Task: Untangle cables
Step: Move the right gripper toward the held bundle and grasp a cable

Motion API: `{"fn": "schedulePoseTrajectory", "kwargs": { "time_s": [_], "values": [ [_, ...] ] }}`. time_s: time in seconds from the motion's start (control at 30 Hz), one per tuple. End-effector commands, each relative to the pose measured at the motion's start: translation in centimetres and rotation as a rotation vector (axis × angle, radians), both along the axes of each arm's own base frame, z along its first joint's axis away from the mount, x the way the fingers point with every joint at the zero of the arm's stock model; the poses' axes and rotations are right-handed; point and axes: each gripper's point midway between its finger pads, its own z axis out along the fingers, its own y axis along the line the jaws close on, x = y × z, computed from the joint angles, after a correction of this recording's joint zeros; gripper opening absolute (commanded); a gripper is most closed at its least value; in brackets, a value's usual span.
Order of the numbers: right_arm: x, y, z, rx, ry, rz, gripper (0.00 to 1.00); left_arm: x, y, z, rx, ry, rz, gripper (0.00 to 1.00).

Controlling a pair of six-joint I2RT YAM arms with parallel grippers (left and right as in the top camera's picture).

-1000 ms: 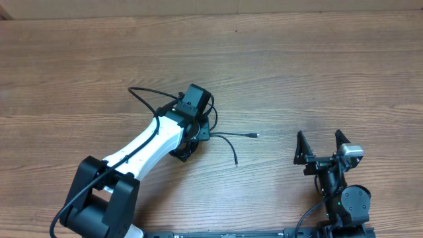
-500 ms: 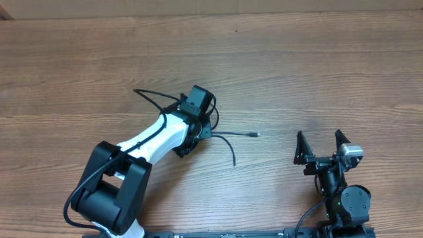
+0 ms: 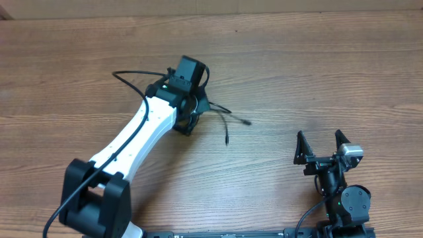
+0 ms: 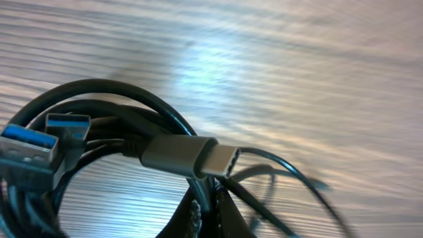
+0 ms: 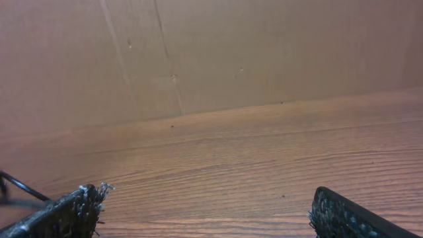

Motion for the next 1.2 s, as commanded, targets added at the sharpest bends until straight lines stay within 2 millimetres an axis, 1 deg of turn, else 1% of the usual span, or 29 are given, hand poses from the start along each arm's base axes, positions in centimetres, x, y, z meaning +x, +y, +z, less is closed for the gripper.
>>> {"fn": "schedulePoseTrajectory", "kwargs": {
  "time_s": [0.0,0.13,0.17,0.2,0.3,0.37,0.43,0.53,0.6,0.67,0.77,0.83,0.9,0.97,1.07,1.17],
  "values": [
    [0.0,-0.1,-0.1,-0.006,-0.006,-0.004,1.00,0.0,-2.5,2.7,-0.211,0.022,0.100,0.04],
    [0.0,0.1,0.0,0.011,-0.008,0.005,1.00,0.0,-3.5,3.1,-0.296,0.054,0.149,0.04],
    [-0.1,0.7,-0.1,0.054,-0.002,0.042,1.00,0.1,-3.9,3.3,-0.313,0.047,0.140,0.04],
    [-0.2,1.5,-0.1,0.105,0.005,0.084,1.00,0.3,-4.0,3.5,-0.321,0.038,0.137,0.04],
    [-0.8,4.0,0.1,0.360,0.057,0.233,1.00,0.7,-4.5,3.9,-0.354,0.028,0.139,0.04],
    [-1.2,5.0,0.2,0.479,0.093,0.290,1.00,0.6,-4.6,3.9,-0.388,0.060,0.210,0.04],
    [-1.4,5.5,0.8,0.585,0.103,0.320,1.00,0.5,-4.6,3.8,-0.421,0.092,0.292,0.04],
    [-2.1,6.8,1.8,0.610,0.099,0.412,1.00,0.5,-4.7,3.9,-0.472,0.132,0.388,0.04],
    [-2.6,7.5,2.3,0.642,0.123,0.460,1.00,0.4,-4.9,4.0,-0.489,0.148,0.404,0.04],
    [-2.7,7.7,2.8,0.687,0.158,0.466,0.99,0.4,-4.9,4.0,-0.488,0.147,0.404,0.04],
    [-2.5,7.8,3.5,0.716,0.221,0.446,1.00,0.6,-4.9,4.1,-0.490,0.138,0.405,0.04],
    [-2.1,7.9,3.7,0.733,0.304,0.423,1.00,0.7,-5.0,4.2,-0.496,0.132,0.403,0.04],
    [-1.6,8.5,3.9,0.742,0.403,0.424,1.00,0.8,-5.0,4.2,-0.506,0.139,0.424,0.04],
    [-1.1,10.2,4.6,0.756,0.524,0.493,0.99,0.8,-5.0,4.2,-0.517,0.150,0.452,0.04],
    [-0.6,13.1,5.9,0.773,0.643,0.687,1.00,0.8,-5.0,4.2,-0.519,0.152,0.457,0.04],
    [0.1,14.6,5.6,0.783,0.706,0.807,1.00,0.6,-4.9,4.1,-0.513,0.158,0.458,0.04]
  ]
}}
